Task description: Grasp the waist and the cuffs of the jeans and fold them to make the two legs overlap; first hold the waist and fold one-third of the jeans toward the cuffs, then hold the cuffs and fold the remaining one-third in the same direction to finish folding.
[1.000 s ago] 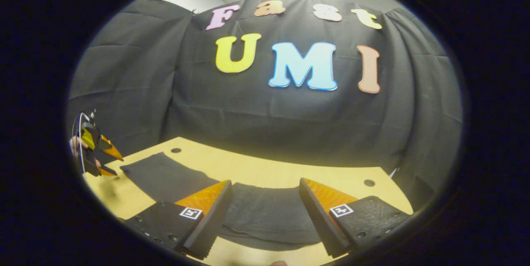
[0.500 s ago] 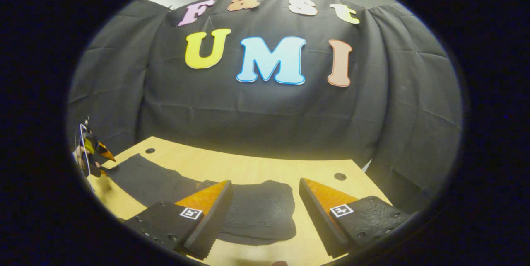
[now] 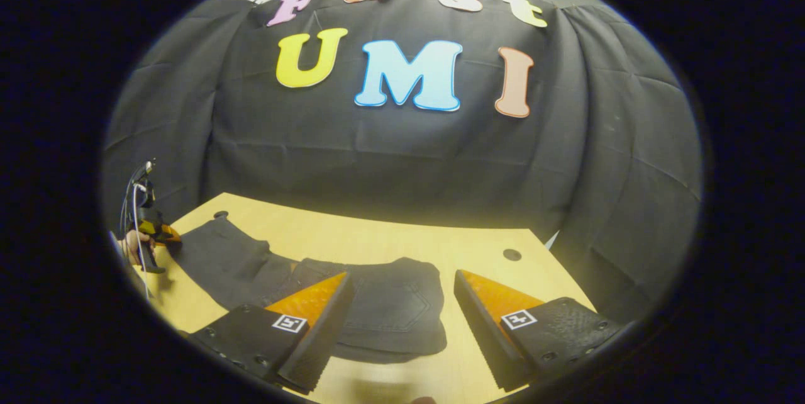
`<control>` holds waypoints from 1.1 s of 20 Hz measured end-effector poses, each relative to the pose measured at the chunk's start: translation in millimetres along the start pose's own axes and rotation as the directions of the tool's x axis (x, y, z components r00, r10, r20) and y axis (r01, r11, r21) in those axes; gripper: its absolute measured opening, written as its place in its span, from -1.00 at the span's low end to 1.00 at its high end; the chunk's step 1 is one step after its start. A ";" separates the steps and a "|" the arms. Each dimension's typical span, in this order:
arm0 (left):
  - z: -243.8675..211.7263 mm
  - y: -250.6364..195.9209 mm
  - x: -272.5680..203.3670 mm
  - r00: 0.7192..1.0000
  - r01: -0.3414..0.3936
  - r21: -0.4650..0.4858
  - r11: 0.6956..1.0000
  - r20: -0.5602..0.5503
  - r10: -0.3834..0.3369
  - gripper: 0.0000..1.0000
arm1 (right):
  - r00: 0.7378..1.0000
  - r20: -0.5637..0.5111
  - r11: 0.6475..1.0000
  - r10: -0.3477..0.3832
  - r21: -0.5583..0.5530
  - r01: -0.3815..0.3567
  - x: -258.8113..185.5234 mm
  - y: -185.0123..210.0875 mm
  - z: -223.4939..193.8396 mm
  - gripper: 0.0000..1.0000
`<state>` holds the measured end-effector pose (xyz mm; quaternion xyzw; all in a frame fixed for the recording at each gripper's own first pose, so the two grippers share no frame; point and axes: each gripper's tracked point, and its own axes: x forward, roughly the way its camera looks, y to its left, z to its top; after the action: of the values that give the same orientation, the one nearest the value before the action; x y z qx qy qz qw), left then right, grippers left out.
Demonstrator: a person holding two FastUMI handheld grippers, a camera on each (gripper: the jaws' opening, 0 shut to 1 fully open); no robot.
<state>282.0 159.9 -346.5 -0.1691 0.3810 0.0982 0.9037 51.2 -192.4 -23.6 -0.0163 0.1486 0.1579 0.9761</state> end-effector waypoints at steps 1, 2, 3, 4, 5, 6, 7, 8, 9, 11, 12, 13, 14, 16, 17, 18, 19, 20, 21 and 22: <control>3.0 -1.8 -1.1 0.999 -0.030 0.034 0.999 0.020 0.029 -0.26 | 1.000 0.000 1.000 -0.003 -0.004 0.003 -0.4 -0.9 -0.2 0.91; 1.4 -2.7 -3.0 0.999 -0.027 0.061 0.998 0.038 0.025 -0.35 | 1.000 0.000 1.000 -0.006 -0.006 0.006 -1.9 -2.2 -0.5 0.92; 2.4 -6.2 -4.7 0.999 -0.019 0.057 0.998 0.044 0.017 -0.36 | 1.000 0.001 1.000 -0.011 -0.012 0.011 -3.3 -4.5 -0.2 0.92; 6.1 -5.4 -7.2 0.999 0.005 0.020 1.000 0.054 -0.006 -0.55 | 1.000 0.005 1.000 -0.014 -0.020 0.015 -4.9 -5.6 -0.1 0.92; 10.0 -13.5 -4.3 0.997 0.053 -0.039 0.998 0.061 -0.051 -0.54 | 1.000 0.006 0.999 -0.018 -0.032 0.018 -6.1 -7.6 -0.4 0.89; 9.7 -15.1 -5.4 0.993 0.102 -0.112 0.988 0.063 -0.095 -0.76 | 1.000 0.005 0.999 -0.022 -0.042 0.022 -7.2 -10.4 -1.4 0.91; 15.6 -22.4 -7.4 0.986 0.163 -0.190 0.968 0.062 -0.154 -0.76 | 1.000 0.002 0.998 -0.026 -0.050 0.026 -8.4 -13.1 -1.5 0.92; 17.8 -22.8 -12.6 0.978 0.209 -0.259 0.943 0.075 -0.197 -0.83 | 1.000 0.001 0.998 -0.028 -0.052 0.028 -10.4 -15.0 -2.7 0.91; 22.6 -26.8 -17.1 0.966 0.258 -0.319 0.912 0.085 -0.244 -0.83 | 1.000 0.003 0.998 -0.029 -0.053 0.030 -11.4 -17.0 -1.4 0.91; 31.2 -30.3 -27.1 0.942 0.334 -0.390 0.858 0.102 -0.320 -0.83 | 1.000 0.010 0.999 -0.025 -0.044 0.026 -12.2 -16.8 0.5 0.92; 31.2 -33.8 -25.8 0.932 0.359 -0.401 0.843 0.106 -0.347 -0.83 | 1.000 0.012 0.999 -0.022 -0.041 0.022 -12.1 -15.4 0.1 0.92; 31.4 -39.5 -27.3 0.921 0.385 -0.405 0.829 0.112 -0.373 -0.83 | 1.000 0.014 0.999 -0.016 -0.040 0.017 -12.2 -13.7 0.3 0.92; 30.3 -47.0 -29.5 0.909 0.411 -0.406 0.816 0.116 -0.400 -0.83 | 1.000 0.014 0.999 -0.008 -0.038 0.009 -13.7 -11.4 -0.2 0.91; 30.3 -82.7 -63.5 0.873 0.476 -0.419 0.773 0.121 -0.472 -0.84 | 1.000 0.020 0.999 0.008 -0.042 -0.007 -17.0 -7.9 0.6 0.92; 24.9 -105.9 -82.9 0.856 0.502 -0.419 0.757 0.111 -0.506 -0.84 | 1.000 0.028 0.999 0.014 -0.046 -0.013 -19.9 -7.3 2.2 0.91; 13.9 -128.5 -99.5 0.838 0.526 -0.410 0.745 0.102 -0.536 -0.85 | 0.999 0.031 0.999 0.019 -0.046 -0.018 -21.0 -8.4 2.2 0.91; 7.0 -149.4 -115.6 0.818 0.554 -0.395 0.732 0.094 -0.568 -0.84 | 0.999 0.035 0.999 0.024 -0.042 -0.023 -23.5 -10.2 1.8 0.91; -3.2 -173.3 -132.4 0.798 0.578 -0.381 0.722 0.080 -0.597 -0.84 | 0.999 0.040 0.999 0.027 -0.034 -0.026 -26.2 -12.7 1.9 0.91; -12.1 -192.0 -145.1 0.782 0.597 -0.371 0.711 0.069 -0.620 -0.84 | 0.999 0.045 0.999 0.028 -0.026 -0.027 -28.7 -16.9 1.8 0.91; -22.8 -211.6 -159.9 0.768 0.612 -0.353 0.707 0.052 -0.639 -0.84 | 0.999 0.047 0.999 0.027 -0.020 -0.026 -31.7 -21.7 0.2 0.91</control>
<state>221.5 -52.0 -197.1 -0.4493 0.3106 -0.1540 0.8234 29.3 -222.7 -14.4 -0.0201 0.1239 0.1727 0.9769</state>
